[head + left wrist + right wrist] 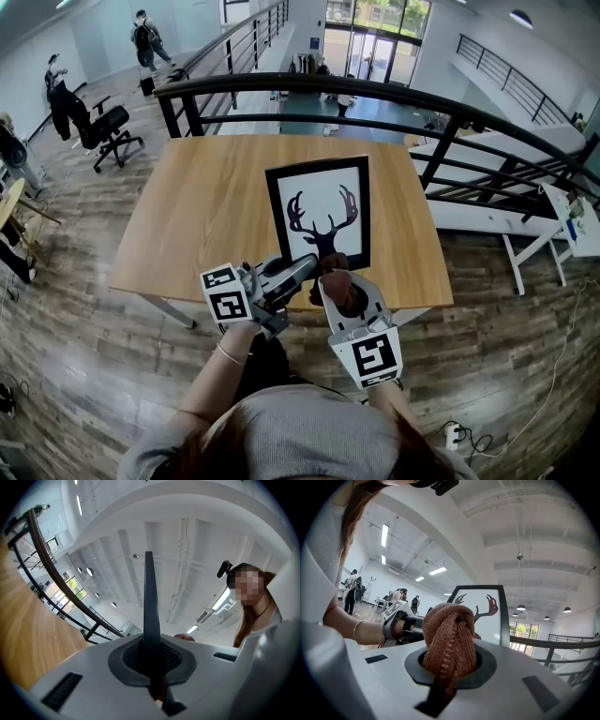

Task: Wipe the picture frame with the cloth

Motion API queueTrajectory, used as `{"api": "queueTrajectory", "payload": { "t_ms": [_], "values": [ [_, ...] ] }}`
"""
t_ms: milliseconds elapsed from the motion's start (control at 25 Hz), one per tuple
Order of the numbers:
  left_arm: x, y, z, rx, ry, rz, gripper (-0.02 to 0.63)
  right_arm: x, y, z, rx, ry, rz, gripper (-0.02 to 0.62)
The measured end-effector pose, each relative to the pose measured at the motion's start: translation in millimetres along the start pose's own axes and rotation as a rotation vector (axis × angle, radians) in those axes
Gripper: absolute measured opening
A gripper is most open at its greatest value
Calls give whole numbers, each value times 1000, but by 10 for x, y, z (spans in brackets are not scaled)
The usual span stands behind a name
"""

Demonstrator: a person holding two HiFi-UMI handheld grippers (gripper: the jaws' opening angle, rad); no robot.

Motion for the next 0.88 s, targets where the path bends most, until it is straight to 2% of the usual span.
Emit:
{"api": "queueTrajectory", "payload": {
  "t_ms": [240, 680, 800, 880],
  "values": [
    [-7, -11, 21, 6, 2, 12, 17, 41, -58, -62, -12, 8, -18, 46],
    [-11, -30, 3, -16, -19, 22, 17, 187, -206, -43, -38, 29, -137, 46],
    [-5, -36, -2, -22, -9, 10, 17, 76, -250, 16, -53, 56, -100, 46],
    [-11, -39, 9, -21, -7, -1, 17, -95, -248, 101, -52, 43, -9, 46]
  ]
}}
Point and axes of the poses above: the fingertips, and each gripper's own axes: y forward along the fingers, z to its right, x out of its underside, the point moved 9 cm from there along -y, backward along the fingers, and after that the axes turned 12 degrees about z, right-handed, at the moved point
